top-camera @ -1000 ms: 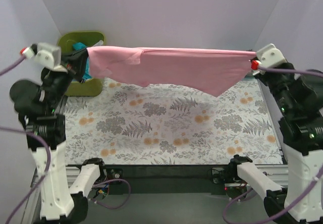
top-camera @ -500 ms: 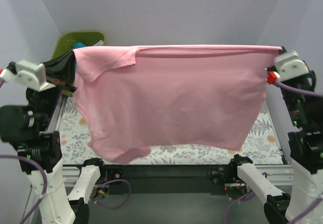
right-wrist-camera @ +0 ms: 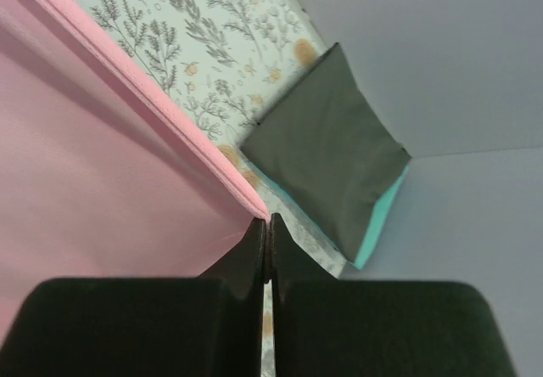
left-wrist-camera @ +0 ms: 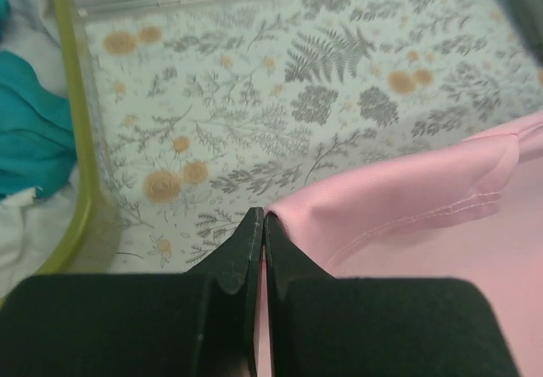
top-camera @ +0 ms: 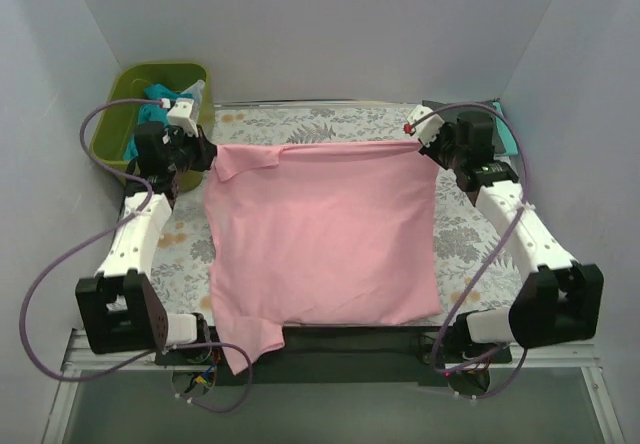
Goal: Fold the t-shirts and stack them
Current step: Flatten the tshirt out
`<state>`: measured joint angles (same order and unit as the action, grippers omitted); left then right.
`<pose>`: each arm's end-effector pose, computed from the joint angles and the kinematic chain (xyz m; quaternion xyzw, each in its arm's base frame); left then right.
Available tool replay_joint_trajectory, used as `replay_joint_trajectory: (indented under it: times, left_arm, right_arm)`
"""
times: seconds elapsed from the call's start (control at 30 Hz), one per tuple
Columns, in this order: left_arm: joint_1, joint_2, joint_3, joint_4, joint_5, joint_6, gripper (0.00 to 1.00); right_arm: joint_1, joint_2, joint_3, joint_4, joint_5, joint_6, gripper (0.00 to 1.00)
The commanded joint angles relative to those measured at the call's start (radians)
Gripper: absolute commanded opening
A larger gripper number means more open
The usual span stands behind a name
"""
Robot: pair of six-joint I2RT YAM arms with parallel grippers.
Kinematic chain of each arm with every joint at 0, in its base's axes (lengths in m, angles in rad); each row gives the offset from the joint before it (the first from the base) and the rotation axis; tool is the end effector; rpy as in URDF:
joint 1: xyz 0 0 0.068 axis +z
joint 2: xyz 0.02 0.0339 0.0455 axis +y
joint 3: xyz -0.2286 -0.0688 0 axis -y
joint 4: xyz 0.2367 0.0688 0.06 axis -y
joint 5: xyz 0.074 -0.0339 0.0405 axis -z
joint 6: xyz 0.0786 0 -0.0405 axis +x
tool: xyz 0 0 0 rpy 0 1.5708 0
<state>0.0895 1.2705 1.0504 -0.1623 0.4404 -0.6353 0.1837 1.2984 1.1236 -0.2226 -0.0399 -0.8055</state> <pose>0.3328 -0.0038 0.2846 -0.1723 0.7994 -0.3215 0.4773 0.3363 0.0657 0.2926 -0.4049 0.7276 -0.1535 0.5320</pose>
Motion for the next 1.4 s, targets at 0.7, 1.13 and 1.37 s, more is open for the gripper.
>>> replay_joint_trajectory:
  times: [0.7, 1.13, 1.37]
  left_arm:
    - [-0.111, 0.773, 0.673, -0.013, -0.304, -0.031, 0.44]
    - [-0.134, 0.366, 0.122, -0.19, -0.086, 0.186, 0.33]
    - [-0.161, 0.274, -0.108, -0.24, -0.109, 0.263, 0.22]
  right_arm:
    - [-0.004, 0.586, 0.489, -0.085, 0.059, 0.206, 0.58]
    - [0.091, 0.404, 0.131, -0.435, -0.123, 0.195, 0.45]
    - [0.1, 0.4, -0.021, -0.475, -0.078, 0.154, 0.43]
